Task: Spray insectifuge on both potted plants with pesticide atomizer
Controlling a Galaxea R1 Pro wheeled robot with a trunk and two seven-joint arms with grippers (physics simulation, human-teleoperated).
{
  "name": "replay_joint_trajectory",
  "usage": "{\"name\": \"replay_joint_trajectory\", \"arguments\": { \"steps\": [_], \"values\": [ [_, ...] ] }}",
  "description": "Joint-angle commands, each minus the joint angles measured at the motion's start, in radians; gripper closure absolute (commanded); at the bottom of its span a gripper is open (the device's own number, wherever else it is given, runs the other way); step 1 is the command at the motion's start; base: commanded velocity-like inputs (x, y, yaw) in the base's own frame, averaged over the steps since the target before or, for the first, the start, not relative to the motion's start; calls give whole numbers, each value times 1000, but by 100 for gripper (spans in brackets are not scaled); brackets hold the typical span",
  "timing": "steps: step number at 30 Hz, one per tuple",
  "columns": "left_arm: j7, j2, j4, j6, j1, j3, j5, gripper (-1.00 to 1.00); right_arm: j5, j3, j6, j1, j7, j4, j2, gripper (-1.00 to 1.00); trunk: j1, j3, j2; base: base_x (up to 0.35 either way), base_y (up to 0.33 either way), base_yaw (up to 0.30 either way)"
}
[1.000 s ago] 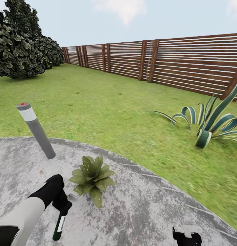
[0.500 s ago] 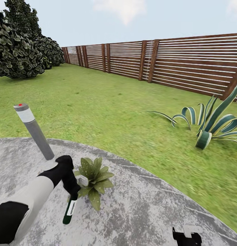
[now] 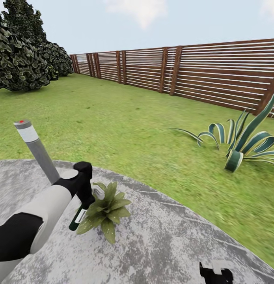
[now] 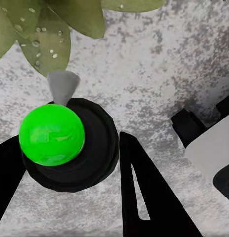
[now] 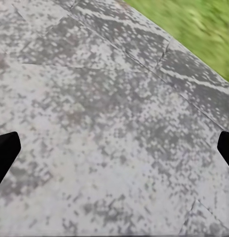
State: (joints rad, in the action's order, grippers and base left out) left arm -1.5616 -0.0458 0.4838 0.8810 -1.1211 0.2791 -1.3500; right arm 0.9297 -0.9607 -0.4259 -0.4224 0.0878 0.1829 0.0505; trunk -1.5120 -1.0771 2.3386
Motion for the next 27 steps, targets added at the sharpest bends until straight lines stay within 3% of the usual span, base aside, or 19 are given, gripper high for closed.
{"name": "replay_joint_trajectory", "arguments": {
  "steps": [1,14,22,27],
  "values": [
    [-9,2,2,11,0,4,-6,100,11,-6,-4,-1,6,-2,0,-100,0,0,0,21,0,-204],
    [-9,23,1,10,-7,2,-4,100,11,-6,-4,-1,6,-2,0,-100,0,1,0,136,-72,-23],
    [-9,61,-14,10,4,8,-6,100,11,-6,-4,-1,6,-2,0,-100,0,1,0,2,0,-206],
    [-9,59,-14,15,49,29,-8,100,11,-6,-4,-1,6,-2,1,-100,0,1,0,0,0,-19]
  ]
}}
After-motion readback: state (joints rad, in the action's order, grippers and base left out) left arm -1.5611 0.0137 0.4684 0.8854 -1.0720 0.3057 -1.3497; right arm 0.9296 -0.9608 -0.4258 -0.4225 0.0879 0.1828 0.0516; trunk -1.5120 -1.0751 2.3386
